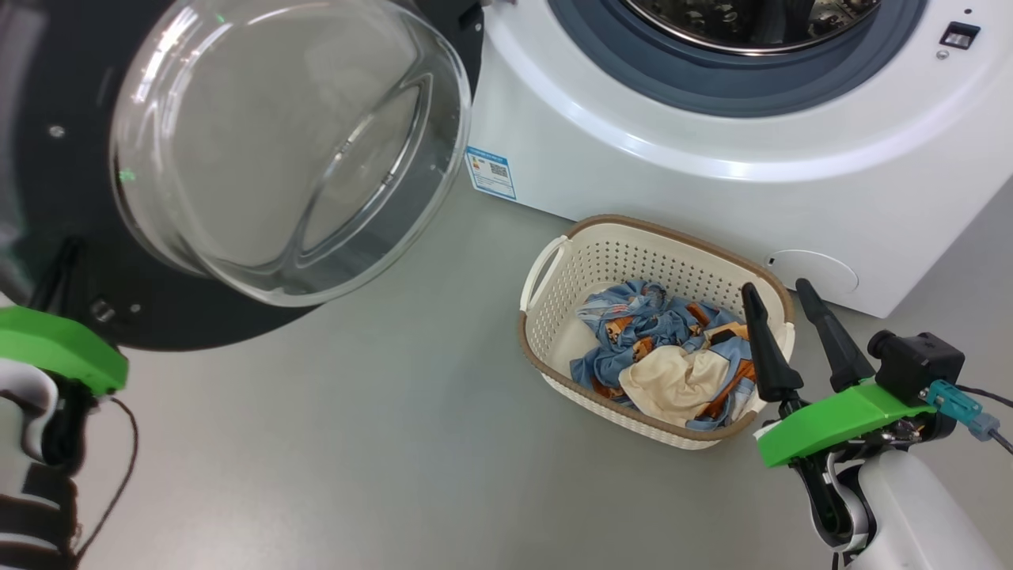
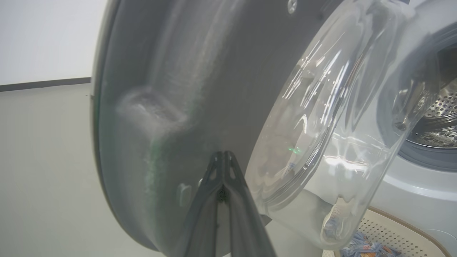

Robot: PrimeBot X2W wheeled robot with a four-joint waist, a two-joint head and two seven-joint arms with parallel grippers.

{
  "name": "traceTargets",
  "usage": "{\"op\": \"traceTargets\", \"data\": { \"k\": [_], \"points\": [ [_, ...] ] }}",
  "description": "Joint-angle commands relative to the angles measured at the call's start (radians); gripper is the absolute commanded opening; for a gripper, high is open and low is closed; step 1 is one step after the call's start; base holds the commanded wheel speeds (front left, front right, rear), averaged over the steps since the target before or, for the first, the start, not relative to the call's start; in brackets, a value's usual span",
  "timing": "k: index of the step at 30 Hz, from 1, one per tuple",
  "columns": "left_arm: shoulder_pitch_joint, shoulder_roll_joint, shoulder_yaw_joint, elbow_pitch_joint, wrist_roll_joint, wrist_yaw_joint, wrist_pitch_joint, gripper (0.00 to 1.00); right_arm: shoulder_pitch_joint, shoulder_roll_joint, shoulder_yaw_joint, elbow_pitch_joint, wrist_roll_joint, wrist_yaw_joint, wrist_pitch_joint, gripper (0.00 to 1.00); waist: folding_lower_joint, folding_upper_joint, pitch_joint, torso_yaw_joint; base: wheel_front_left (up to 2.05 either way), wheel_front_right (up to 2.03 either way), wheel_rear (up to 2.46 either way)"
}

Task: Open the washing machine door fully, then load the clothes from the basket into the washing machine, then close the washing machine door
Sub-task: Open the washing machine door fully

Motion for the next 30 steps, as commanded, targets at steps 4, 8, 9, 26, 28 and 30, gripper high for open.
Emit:
{"op": "traceTargets", "data": {
  "k": [4, 8, 9, 26, 28, 30],
  "points": [
    [-0.087, 0.097, 0.018, 0.056, -0.009, -0.002, -0.027, 0.0, -0.036, 0.002, 0.027, -0.017, 0.001, 0.006, -0.012, 1.0, -0.0001, -0.0001, 0.0, -0.017, 0.0, 0.0, 0.0],
    [-0.118, 0.114, -0.002, 0.111, -0.017, -0.005, -0.044, 0.0, -0.035, 0.003, 0.025, -0.018, 0.004, 0.006, -0.012, 1.0, -0.0001, -0.0001, -0.002, -0.03, 0.0, 0.0, 0.0],
    [-0.123, 0.116, -0.007, 0.119, -0.018, -0.005, -0.047, 0.0, -0.035, 0.004, 0.023, -0.018, 0.004, 0.006, -0.012, 1.0, -0.0001, -0.0001, -0.003, -0.031, 0.0, 0.0, 0.0],
    [-0.117, 0.12, -0.128, 0.145, -0.05, -0.006, -0.083, 0.0, -0.021, 0.013, 0.02, -0.011, 0.012, 0.006, -0.012, 1.0, -0.0001, -0.0001, -0.027, -0.04, 0.0, 0.0, 0.0],
    [-0.107, 0.116, -0.139, 0.14, -0.064, -0.006, -0.087, 0.0, -0.016, 0.014, 0.019, -0.01, 0.015, 0.006, -0.012, 1.0, -0.0001, -0.0001, -0.035, -0.043, 0.0, 0.0, 0.0],
    [-0.094, 0.119, -0.151, 0.135, -0.073, -0.006, -0.091, 0.0, -0.012, 0.014, 0.019, -0.011, 0.017, 0.006, -0.012, 1.0, -0.0001, -0.0001, -0.045, -0.048, 0.0, 0.0, 0.0]
  ]
}}
